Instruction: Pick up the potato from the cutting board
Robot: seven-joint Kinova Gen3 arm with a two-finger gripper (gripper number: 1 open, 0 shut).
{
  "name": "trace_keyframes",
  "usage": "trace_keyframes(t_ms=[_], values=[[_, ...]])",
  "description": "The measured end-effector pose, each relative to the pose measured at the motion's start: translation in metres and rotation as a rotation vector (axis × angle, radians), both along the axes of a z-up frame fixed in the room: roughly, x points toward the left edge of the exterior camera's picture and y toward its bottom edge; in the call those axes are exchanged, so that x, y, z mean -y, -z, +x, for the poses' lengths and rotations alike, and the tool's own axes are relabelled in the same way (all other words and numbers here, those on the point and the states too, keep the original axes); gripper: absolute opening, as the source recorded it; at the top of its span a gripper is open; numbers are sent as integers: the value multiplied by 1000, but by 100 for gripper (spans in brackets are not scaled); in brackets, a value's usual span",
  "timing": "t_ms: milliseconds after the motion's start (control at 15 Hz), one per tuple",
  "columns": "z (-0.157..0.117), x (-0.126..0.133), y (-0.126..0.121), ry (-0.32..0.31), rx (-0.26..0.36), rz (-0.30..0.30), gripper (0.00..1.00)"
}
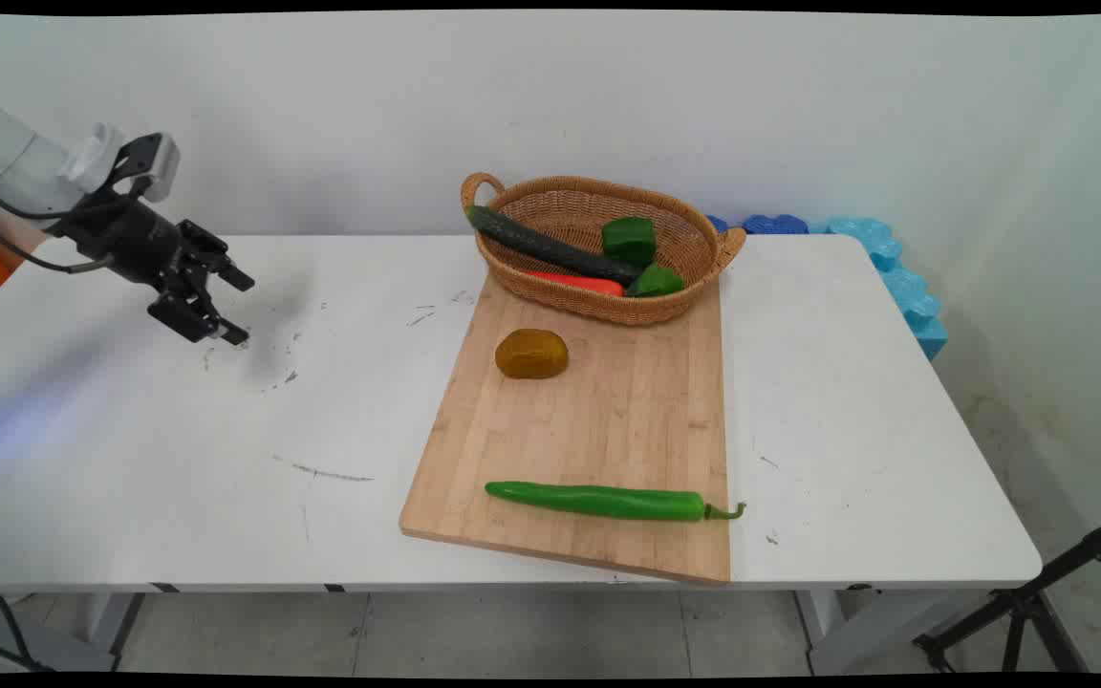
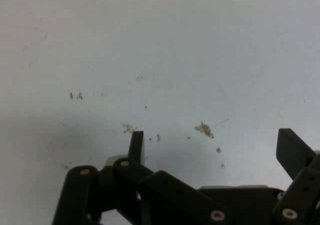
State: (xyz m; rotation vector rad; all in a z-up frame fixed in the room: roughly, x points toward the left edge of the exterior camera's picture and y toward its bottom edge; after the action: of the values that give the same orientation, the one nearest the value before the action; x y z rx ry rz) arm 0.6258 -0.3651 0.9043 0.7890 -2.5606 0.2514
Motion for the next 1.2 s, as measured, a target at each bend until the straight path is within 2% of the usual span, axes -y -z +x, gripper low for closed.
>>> trace_keyframes(t_ms=[267, 600, 867, 1200], values=[[-27, 12, -5, 48, -4, -9, 100], [-84, 37, -7, 96, -55, -23, 100], [-131, 58, -4, 107, -111, -30, 100], [-175, 82, 7, 102, -168, -30, 100]])
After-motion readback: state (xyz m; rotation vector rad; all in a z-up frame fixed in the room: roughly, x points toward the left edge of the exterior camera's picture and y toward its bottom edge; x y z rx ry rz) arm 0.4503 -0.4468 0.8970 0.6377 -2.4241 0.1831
